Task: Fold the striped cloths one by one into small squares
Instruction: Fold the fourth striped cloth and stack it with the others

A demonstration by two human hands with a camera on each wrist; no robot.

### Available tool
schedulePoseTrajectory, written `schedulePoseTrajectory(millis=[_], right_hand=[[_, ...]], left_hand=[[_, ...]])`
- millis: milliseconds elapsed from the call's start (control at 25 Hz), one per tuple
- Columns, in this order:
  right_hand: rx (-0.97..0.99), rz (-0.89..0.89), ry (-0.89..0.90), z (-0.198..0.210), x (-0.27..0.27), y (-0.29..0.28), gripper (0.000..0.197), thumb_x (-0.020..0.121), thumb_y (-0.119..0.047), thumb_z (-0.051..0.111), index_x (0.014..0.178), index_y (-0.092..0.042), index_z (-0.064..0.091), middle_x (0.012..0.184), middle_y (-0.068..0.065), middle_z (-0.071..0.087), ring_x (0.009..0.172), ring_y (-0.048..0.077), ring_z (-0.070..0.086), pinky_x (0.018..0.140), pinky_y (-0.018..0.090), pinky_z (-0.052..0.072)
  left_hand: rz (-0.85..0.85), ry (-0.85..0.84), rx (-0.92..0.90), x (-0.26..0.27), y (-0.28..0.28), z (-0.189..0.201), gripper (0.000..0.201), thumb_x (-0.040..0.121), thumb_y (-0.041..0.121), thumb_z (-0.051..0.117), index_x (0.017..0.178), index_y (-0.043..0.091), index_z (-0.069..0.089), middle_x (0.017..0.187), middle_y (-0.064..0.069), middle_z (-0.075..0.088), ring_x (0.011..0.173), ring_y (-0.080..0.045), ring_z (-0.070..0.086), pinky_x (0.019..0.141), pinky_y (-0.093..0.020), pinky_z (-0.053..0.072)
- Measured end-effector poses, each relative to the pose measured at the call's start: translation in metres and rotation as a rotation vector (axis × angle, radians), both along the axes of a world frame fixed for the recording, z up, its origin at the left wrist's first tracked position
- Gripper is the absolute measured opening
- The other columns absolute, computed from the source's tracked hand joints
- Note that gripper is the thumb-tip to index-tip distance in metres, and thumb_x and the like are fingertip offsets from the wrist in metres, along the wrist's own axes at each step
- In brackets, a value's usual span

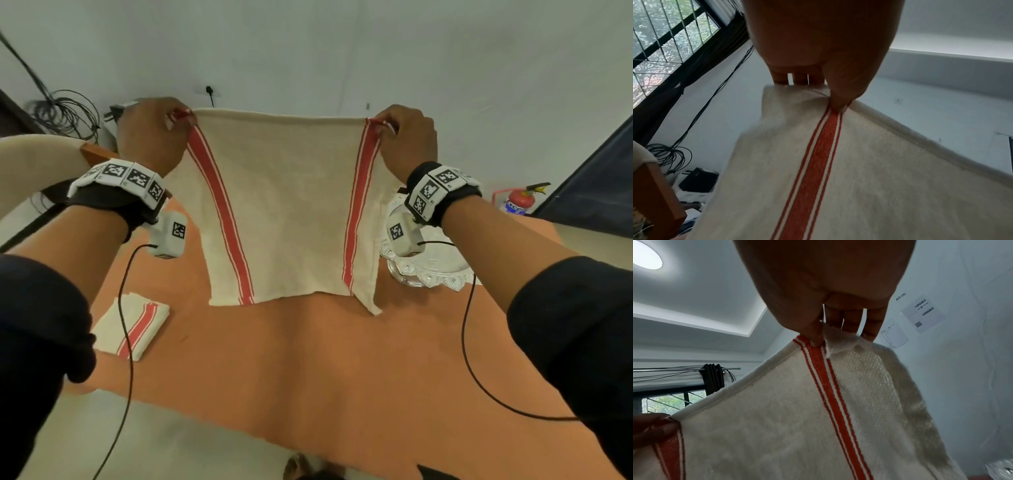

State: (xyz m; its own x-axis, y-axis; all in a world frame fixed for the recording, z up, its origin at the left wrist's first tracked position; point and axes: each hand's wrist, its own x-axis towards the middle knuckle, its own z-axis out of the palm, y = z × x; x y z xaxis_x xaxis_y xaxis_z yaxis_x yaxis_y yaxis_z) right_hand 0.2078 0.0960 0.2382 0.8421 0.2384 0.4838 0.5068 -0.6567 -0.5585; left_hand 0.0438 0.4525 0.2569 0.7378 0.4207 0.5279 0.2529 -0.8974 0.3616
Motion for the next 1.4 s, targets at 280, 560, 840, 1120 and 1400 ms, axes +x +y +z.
schedulePoseTrajectory(millis=[280,560,840,1120,1400], right_hand=[[0.150,0.048,-0.125,0.021,-0.010,-0.001,0.014,0.097,-0.031,0.056,0.099,-0.029,0.070,0.089,-0.018,0.068,0.081,-0.001,0.062,0.073,0.016,0.048],[0.200,0.573,0.146,0.003,-0.045,-0.016,0.014,0.096,-0.014,0.065,0.101,-0.009,0.076,0.092,0.006,0.076,0.087,0.025,0.072,0.082,0.039,0.060],[-0.101,0.850,0.570,-0.069,-0.064,-0.029,0.013,0.095,-0.012,0.071,0.101,-0.001,0.075,0.093,0.014,0.076,0.085,0.028,0.073,0.076,0.038,0.059],[-0.343,0.947,0.909,-0.154,-0.091,-0.041,0.007,0.093,-0.012,0.071,0.094,-0.008,0.077,0.086,0.008,0.075,0.075,0.010,0.066,0.071,0.027,0.053],[-0.607,0.960,1.121,-0.230,-0.141,-0.054,0.021,0.086,-0.012,0.072,0.074,-0.029,0.076,0.076,-0.005,0.071,0.071,0.008,0.061,0.071,0.028,0.050]], left_hand=[[0.036,-0.345,-0.127,-0.012,0.011,0.005,0.020,0.098,0.040,0.049,0.106,0.042,0.068,0.101,0.015,0.061,0.102,-0.001,0.058,0.091,-0.022,0.039],[-0.239,-0.097,-0.322,-0.089,0.020,-0.023,0.016,0.099,0.021,0.065,0.114,0.017,0.071,0.100,0.008,0.067,0.100,-0.017,0.067,0.088,-0.039,0.054],[-0.261,0.520,-0.445,-0.145,0.038,-0.103,0.011,0.086,0.035,0.078,0.098,0.033,0.077,0.098,0.003,0.074,0.096,-0.022,0.069,0.087,-0.047,0.059],[-0.217,0.924,-0.502,-0.170,-0.002,-0.172,0.017,0.074,0.029,0.079,0.078,0.046,0.077,0.096,0.010,0.074,0.099,-0.015,0.065,0.082,-0.029,0.047],[-0.203,1.205,-0.457,-0.180,-0.033,-0.234,0.023,0.084,0.015,0.079,0.096,0.034,0.077,0.109,0.007,0.075,0.097,-0.010,0.065,0.084,-0.020,0.052]])
